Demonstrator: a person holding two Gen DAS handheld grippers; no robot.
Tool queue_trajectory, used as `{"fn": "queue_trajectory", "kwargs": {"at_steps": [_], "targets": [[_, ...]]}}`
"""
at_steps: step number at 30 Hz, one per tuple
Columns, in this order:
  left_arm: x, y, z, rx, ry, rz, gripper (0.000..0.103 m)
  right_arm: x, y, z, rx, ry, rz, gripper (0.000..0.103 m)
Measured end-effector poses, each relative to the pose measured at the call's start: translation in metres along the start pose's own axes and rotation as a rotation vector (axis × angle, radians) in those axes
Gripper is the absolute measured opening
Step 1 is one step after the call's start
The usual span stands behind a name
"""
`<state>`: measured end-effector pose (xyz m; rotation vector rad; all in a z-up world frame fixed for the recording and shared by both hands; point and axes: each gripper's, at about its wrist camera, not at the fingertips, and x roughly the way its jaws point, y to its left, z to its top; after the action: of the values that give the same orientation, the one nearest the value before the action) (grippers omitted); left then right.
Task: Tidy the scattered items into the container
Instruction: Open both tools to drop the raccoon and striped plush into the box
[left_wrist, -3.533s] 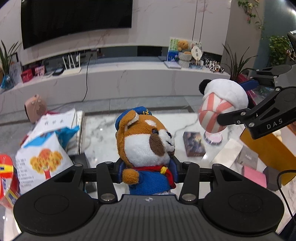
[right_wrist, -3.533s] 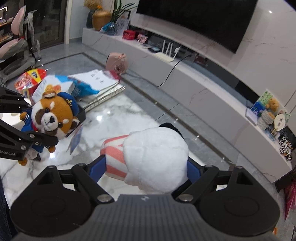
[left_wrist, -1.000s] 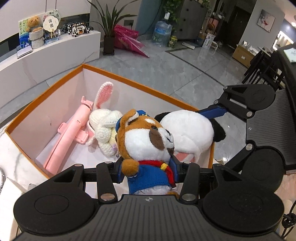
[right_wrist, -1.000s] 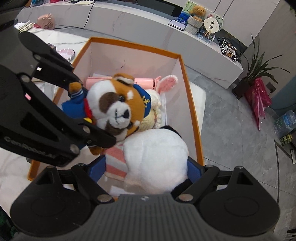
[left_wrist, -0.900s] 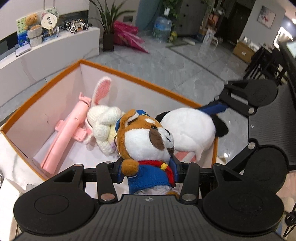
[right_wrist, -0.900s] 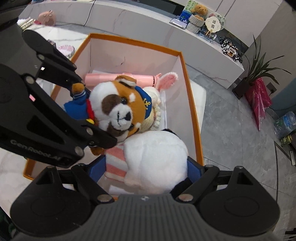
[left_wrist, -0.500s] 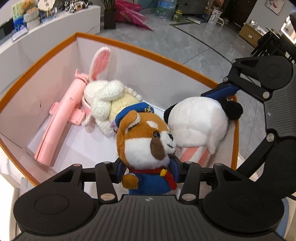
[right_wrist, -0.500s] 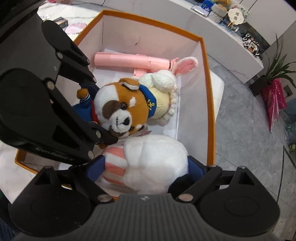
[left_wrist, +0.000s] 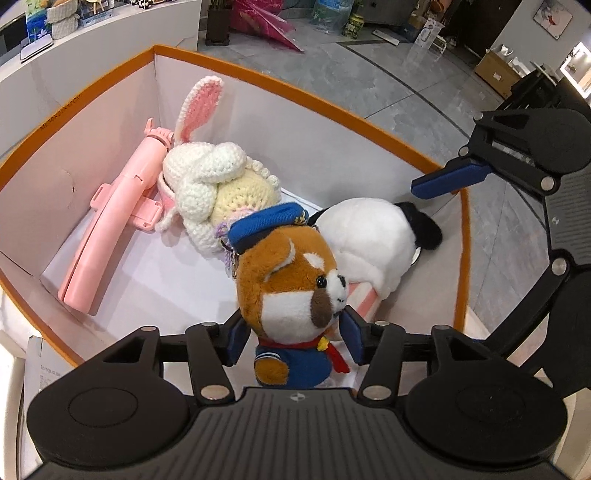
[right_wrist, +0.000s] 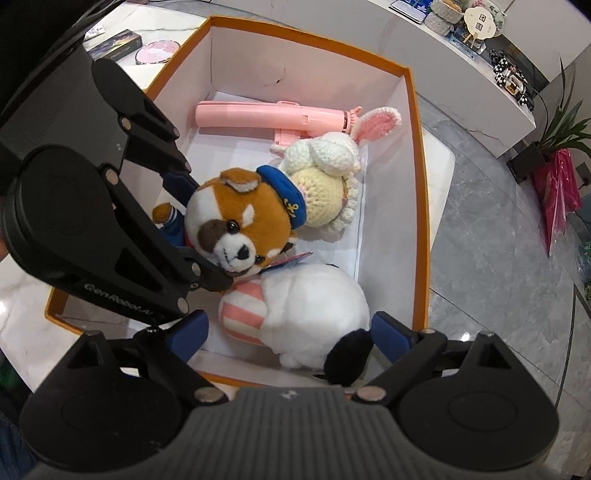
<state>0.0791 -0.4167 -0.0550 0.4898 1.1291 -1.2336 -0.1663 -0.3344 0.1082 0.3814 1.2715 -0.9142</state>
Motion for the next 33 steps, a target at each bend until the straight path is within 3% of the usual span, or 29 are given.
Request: {"fn": "queue_trajectory", "kwargs": {"at_steps": [3, 21, 33], "targets": [[-0.012, 0.002, 0.001, -0.022, -0.026, -0.018, 0.074, -0.007, 0.001, 0.000, 0.002, -0.011, 0.004, 0.096], [-0.096, 0.024, -0.005, -0.043, -0.190, 0.009, 0.074, -0.070, 0.007, 0.022, 0.036, -0.118, -0.052, 0.097], [-0.141, 0.046, -0.022, -0.064, -0.251, 0.047, 0.074, -0.096, 0.040, 0.042, -0.024, -0.148, -0.065, 0.097]]}}
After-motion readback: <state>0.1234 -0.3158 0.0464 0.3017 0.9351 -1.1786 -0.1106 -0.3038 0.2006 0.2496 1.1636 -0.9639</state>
